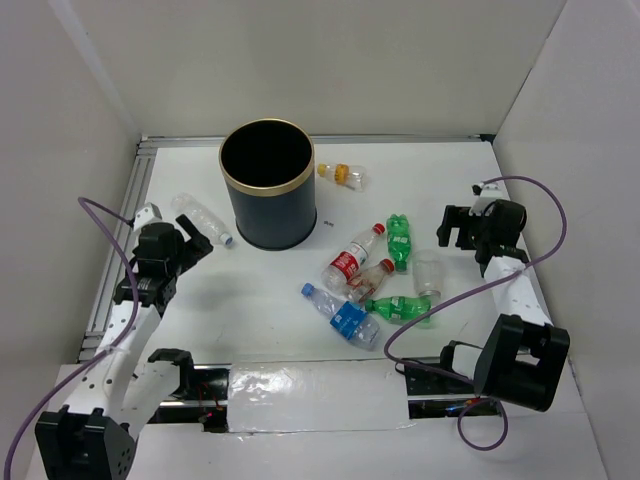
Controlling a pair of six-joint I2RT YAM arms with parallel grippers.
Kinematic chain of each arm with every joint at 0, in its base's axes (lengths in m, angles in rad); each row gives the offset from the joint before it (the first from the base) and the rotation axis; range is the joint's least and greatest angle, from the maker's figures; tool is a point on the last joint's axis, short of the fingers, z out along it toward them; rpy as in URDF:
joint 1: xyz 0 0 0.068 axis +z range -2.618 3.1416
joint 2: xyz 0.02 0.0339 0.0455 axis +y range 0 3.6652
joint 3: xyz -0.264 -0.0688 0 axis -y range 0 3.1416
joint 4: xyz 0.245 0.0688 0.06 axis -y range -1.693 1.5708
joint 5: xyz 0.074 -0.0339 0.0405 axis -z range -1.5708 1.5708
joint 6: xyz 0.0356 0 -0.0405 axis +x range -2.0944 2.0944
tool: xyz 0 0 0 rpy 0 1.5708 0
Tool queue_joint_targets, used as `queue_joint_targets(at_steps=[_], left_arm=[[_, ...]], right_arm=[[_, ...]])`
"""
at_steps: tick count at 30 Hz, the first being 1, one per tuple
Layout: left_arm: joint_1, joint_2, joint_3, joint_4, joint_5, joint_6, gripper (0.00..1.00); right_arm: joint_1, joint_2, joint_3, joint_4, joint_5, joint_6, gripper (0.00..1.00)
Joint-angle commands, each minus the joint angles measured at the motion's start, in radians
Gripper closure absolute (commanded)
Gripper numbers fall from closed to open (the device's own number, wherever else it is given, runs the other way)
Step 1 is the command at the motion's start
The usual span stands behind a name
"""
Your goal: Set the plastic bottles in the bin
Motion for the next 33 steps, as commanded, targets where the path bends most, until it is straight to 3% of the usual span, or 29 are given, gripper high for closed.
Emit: queue_joint_targets(at_steps=[1,7,10,11,13,14,15,16,18,19,20,23,33], left_arm=[[0.021,0.017,0.014,0.032,0.031,-0.014,0.00],[0.055,0.062,0.024,0.043,0.051,-0.014,0.00],[0.075,0.088,0.034,0.052,0.062,-0.004,0.08],[0.086,0.088,0.034,0.052,0.062,-0.004,0.13],[0.100,0.112,0.047,0.052,0.062,-0.004,0.38],[0.112,0.134,0.062,0.052,0.062,-0.015,0.45],[0.112,0.146,0.071,0.043,0.062,-0.015,0.48],[0.123,0.161,0.089,0.043,0.062,-0.027,0.44],[0.132,0.212,0.108,0.043,0.053,-0.056,0.26],[0.142,0.233,0.126,0.052,0.044,-0.057,0.16],[0.143,0.256,0.126,0.070,0.044,-0.067,0.01],[0.164,0.370,0.168,0.139,0.086,-0.076,0.00],[0.173,0.805,0.401,0.281,0.192,-0.089,0.00]], right_arm=[[-0.007,0.000,0.050,-0.012,-0.035,-0.008,0.01],[-0.038,0.000,0.061,-0.092,-0.263,-0.198,0.04],[-0.038,0.025,0.081,-0.119,-0.328,-0.218,0.32],[-0.038,0.037,0.081,-0.119,-0.328,-0.218,0.63],[-0.038,0.062,0.105,-0.142,-0.337,-0.218,0.78],[-0.038,0.071,0.105,-0.142,-0.337,-0.218,0.77],[-0.038,0.071,0.119,-0.161,-0.354,-0.229,0.64],[-0.038,0.086,0.128,-0.171,-0.354,-0.229,0.52],[-0.038,0.100,0.129,-0.184,-0.389,-0.244,0.33],[-0.038,0.112,0.129,-0.184,-0.389,-0.244,0.16],[-0.038,0.112,0.129,-0.184,-0.389,-0.244,0.10],[-0.038,0.132,0.148,-0.184,-0.398,-0.244,0.01],[0.012,0.121,0.148,-0.216,-0.389,-0.279,0.00]])
